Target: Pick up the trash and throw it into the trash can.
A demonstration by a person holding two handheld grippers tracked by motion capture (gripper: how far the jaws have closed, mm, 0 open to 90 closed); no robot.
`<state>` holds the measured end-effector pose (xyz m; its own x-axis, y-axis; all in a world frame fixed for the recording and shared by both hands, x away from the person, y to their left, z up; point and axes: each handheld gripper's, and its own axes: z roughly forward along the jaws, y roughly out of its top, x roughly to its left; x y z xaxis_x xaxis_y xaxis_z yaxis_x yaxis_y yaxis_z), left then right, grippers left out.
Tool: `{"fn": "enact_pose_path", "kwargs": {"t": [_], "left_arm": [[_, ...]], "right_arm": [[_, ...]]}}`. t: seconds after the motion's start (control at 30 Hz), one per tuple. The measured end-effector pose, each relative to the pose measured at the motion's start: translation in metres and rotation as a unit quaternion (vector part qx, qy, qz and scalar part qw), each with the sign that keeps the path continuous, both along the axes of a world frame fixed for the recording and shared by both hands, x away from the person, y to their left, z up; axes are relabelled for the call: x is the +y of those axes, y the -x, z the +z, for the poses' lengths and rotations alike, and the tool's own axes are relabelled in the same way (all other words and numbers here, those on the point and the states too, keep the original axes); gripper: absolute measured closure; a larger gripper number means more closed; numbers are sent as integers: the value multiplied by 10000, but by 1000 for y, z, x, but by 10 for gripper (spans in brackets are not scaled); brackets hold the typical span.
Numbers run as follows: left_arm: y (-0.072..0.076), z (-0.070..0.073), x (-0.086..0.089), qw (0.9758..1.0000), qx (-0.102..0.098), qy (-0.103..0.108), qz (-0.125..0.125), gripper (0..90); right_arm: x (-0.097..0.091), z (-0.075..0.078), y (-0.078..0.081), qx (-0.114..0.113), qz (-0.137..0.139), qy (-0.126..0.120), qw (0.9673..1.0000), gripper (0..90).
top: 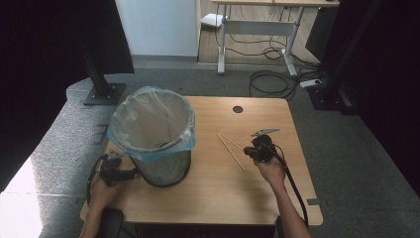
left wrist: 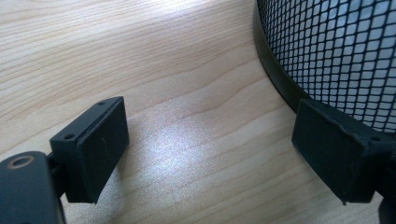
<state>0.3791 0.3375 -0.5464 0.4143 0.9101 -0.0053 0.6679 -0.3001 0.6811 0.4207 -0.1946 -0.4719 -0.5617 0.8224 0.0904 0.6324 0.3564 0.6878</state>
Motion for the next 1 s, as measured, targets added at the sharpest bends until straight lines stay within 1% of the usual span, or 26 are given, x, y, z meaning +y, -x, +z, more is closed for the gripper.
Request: {"fn": "enact_pose_path", "kwargs": {"t": [0.13,0.2,0.33,0.4,0.43,0.47,0.57,0.7,0.8,0.83,0.87,0.97,1.0], "left_arm": [[0,0,0,10000,0,-1,0,107],[0,0,0,10000,0,-1,-1,107],[0,0,0,10000,0,-1,0,107],[0,0,0,10000,0,-1,0,107],[0,0,0,10000,0,-1,0,107],[0,0,0,10000,0,-2,-1,107],[0,0,0,10000,-1,-3,-2,107],[0,0,0,10000,0,-1,-2,107],[0,0,0,10000,0,-2,-1,108],[0,0,0,10000,0,-2,-1,107],[0,0,0,10000,0,-2,0,107],[0,0,0,10000,4,4,0,107],[0,0,0,10000,7,2,-3,107]], "right_arm": [[0,17,1,-53,72,-88,9999,846],[0,26,0,-107,85,-71,9999,846],[0,44,0,-167,154,-129,9997,846],[0,53,1,-170,212,-192,9994,846],[0,53,1,-170,212,-192,9994,846],[1,64,1,-192,291,-265,9990,846],[3,78,0,-201,346,-344,9986,846],[5,100,-1,-277,400,-298,9984,846],[8,122,-2,-330,490,-318,9977,846],[8,122,-2,-330,490,-318,9977,846],[10,136,-2,-375,556,-321,9972,846],[14,156,-2,-445,657,-329,9963,846],[17,165,-2,-454,709,-338,9959,846]]}}
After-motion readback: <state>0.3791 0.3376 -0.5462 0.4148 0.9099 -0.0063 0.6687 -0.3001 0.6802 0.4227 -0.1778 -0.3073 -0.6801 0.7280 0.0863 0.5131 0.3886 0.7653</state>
